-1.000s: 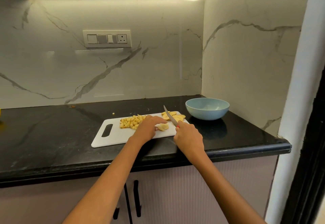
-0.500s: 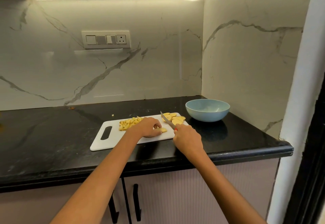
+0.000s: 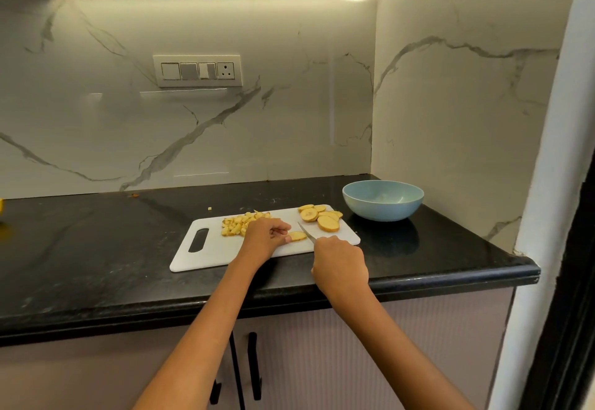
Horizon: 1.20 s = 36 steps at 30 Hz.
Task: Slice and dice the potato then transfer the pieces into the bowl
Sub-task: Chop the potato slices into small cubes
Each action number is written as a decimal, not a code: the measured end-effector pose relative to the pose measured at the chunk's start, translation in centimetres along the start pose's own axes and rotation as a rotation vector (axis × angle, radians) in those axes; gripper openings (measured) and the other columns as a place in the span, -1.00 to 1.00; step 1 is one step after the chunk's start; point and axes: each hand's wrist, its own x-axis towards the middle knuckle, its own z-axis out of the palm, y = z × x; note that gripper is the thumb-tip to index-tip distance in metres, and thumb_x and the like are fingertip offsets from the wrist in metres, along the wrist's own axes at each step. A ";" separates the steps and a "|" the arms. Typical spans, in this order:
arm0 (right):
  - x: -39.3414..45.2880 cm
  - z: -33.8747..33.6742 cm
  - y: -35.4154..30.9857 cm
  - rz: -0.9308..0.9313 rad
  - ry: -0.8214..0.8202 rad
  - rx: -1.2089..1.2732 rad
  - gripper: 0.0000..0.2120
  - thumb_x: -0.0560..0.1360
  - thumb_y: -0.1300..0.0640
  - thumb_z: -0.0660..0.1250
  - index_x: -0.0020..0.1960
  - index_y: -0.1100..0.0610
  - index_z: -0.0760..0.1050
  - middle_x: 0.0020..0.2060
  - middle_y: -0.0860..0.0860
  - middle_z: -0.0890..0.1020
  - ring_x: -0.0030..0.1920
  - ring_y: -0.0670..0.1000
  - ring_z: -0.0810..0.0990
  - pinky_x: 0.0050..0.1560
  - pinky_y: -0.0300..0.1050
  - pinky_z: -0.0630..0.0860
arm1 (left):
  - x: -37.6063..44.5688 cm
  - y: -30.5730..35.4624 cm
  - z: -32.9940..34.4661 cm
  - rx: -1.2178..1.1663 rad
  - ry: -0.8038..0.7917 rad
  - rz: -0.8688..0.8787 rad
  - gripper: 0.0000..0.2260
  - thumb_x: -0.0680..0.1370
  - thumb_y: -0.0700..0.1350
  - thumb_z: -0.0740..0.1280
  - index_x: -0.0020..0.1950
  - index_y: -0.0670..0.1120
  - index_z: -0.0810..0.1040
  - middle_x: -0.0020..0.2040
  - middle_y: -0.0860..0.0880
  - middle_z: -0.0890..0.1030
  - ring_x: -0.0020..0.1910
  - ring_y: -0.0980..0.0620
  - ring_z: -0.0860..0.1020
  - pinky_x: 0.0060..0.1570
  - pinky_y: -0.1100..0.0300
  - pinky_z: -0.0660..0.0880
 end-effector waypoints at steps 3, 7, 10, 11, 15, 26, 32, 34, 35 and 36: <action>-0.1 0.0 -0.4 -0.010 0.001 -0.004 -0.78 0.60 0.18 0.18 0.21 0.19 0.44 0.04 0.09 0.57 -0.01 0.02 0.58 -0.09 -0.20 0.42 | 0.0 -0.1 0.0 0.005 -0.004 -0.011 -0.73 0.45 -0.26 0.41 0.15 -0.20 0.60 0.07 -0.15 0.63 0.02 -0.01 0.57 0.06 0.30 0.41; -0.1 -0.1 -0.5 0.007 0.005 0.016 -0.78 0.60 0.18 0.19 0.23 0.19 0.43 0.06 0.09 0.56 0.00 0.03 0.58 -0.06 -0.17 0.45 | -0.2 0.1 -0.1 0.002 0.010 -0.004 -0.73 0.46 -0.22 0.42 0.15 -0.20 0.59 0.07 -0.15 0.63 0.00 0.02 0.55 0.03 0.31 0.41; -0.3 -0.1 -0.5 0.050 0.017 0.061 -0.75 0.59 0.17 0.20 0.25 0.19 0.40 0.09 0.09 0.54 0.04 0.04 0.57 -0.01 -0.13 0.48 | -0.5 0.3 0.1 0.044 0.030 0.023 -0.69 0.47 -0.12 0.41 0.19 -0.17 0.57 0.11 -0.09 0.61 -0.03 0.09 0.50 -0.05 0.33 0.37; -0.4 -0.1 -0.5 0.057 0.015 0.068 -0.75 0.59 0.16 0.21 0.25 0.18 0.40 0.09 0.09 0.54 0.04 0.05 0.57 0.00 -0.12 0.48 | -0.5 0.3 0.2 0.057 0.028 0.032 -0.69 0.48 -0.10 0.41 0.20 -0.15 0.57 0.13 -0.09 0.60 -0.03 0.09 0.50 -0.05 0.32 0.38; -0.6 -0.2 -0.8 0.042 -0.010 0.085 -0.73 0.58 0.15 0.22 0.26 0.18 0.40 0.10 0.10 0.54 0.05 0.05 0.56 0.01 -0.11 0.48 | -0.5 0.2 0.2 0.090 -0.007 0.049 -0.75 0.50 -0.11 0.39 0.15 -0.13 0.61 0.11 -0.08 0.62 -0.03 0.05 0.51 -0.07 0.29 0.42; 0.4 -0.1 -1.4 0.036 -0.015 0.034 -0.76 0.60 0.17 0.18 0.25 0.17 0.42 0.08 0.10 0.57 0.03 0.04 0.58 -0.04 -0.15 0.47 | 0.1 0.9 -0.2 0.099 -0.065 0.028 -0.80 0.49 -0.16 0.39 0.09 -0.16 0.64 0.03 -0.09 0.65 -0.16 0.09 0.46 -0.25 0.40 0.35; 0.5 -0.1 -2.2 0.002 -0.019 -0.019 -0.75 0.60 0.23 0.15 0.26 0.19 0.41 0.14 0.10 0.54 0.08 0.05 0.56 -0.08 -0.17 0.41 | -0.1 1.3 0.0 0.144 -0.038 0.040 -0.82 0.50 -0.19 0.37 0.06 -0.18 0.65 0.02 -0.12 0.66 -0.16 0.08 0.48 -0.13 0.25 0.42; -0.3 0.0 -2.0 -0.020 -0.014 -0.054 -0.75 0.60 0.23 0.15 0.26 0.20 0.41 0.13 0.11 0.53 0.08 0.05 0.56 -0.12 -0.18 0.37 | 0.0 1.2 0.1 0.137 -0.036 0.036 -0.82 0.50 -0.19 0.37 0.07 -0.18 0.65 0.03 -0.11 0.66 -0.15 0.09 0.48 -0.13 0.26 0.40; -0.7 0.1 -1.9 -0.029 -0.005 -0.076 -0.75 0.60 0.24 0.15 0.26 0.20 0.42 0.13 0.11 0.53 0.07 0.05 0.56 -0.14 -0.17 0.36 | 0.0 1.2 0.1 0.133 -0.035 0.037 -0.82 0.50 -0.18 0.37 0.07 -0.18 0.65 0.04 -0.11 0.66 -0.15 0.09 0.48 -0.14 0.26 0.38; -0.9 0.2 -1.9 -0.033 0.001 -0.092 -0.75 0.60 0.24 0.15 0.26 0.20 0.42 0.13 0.11 0.53 0.05 0.06 0.57 -0.15 -0.17 0.37 | 0.0 1.1 0.1 0.128 -0.032 0.040 -0.82 0.50 -0.17 0.37 0.06 -0.18 0.65 0.03 -0.11 0.66 -0.15 0.09 0.48 -0.14 0.26 0.38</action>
